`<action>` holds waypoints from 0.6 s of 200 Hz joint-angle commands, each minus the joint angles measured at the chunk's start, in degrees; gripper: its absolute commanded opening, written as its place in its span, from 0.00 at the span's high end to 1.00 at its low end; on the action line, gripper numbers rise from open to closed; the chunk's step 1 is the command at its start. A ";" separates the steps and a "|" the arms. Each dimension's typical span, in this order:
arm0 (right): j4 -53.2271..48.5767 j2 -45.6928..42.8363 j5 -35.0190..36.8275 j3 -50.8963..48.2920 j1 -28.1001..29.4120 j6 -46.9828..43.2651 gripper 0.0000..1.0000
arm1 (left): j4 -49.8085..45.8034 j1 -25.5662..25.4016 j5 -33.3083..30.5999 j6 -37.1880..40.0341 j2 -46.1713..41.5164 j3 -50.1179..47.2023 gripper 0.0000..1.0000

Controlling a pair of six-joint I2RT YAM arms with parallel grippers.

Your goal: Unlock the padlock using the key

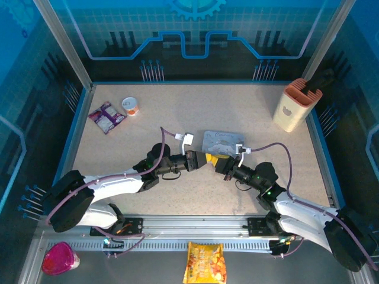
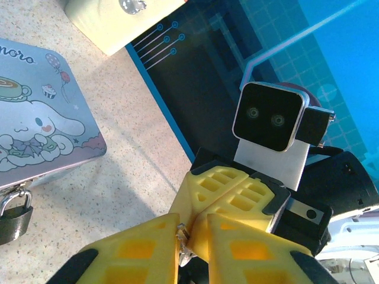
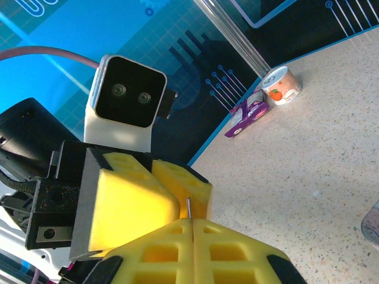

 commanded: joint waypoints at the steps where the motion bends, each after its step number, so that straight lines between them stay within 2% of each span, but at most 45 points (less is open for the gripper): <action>1: 3.33 -0.54 -1.53 0.57 0.98 0.47 1.00 | 1.54 0.27 0.64 0.43 -0.13 0.59 0.89; 43: 2.41 -1.93 -0.81 -0.04 1.11 0.92 1.00 | 1.51 0.29 -0.69 -0.17 -0.22 0.59 1.00; 86: 2.59 -4.41 1.97 -0.96 1.02 3.63 0.62 | 3.42 0.21 -4.12 -2.85 -0.66 -0.44 1.00; 120: 6.81 -3.92 1.42 -0.72 1.11 6.51 0.54 | 6.60 -0.22 -4.70 -4.84 -0.85 -0.63 1.00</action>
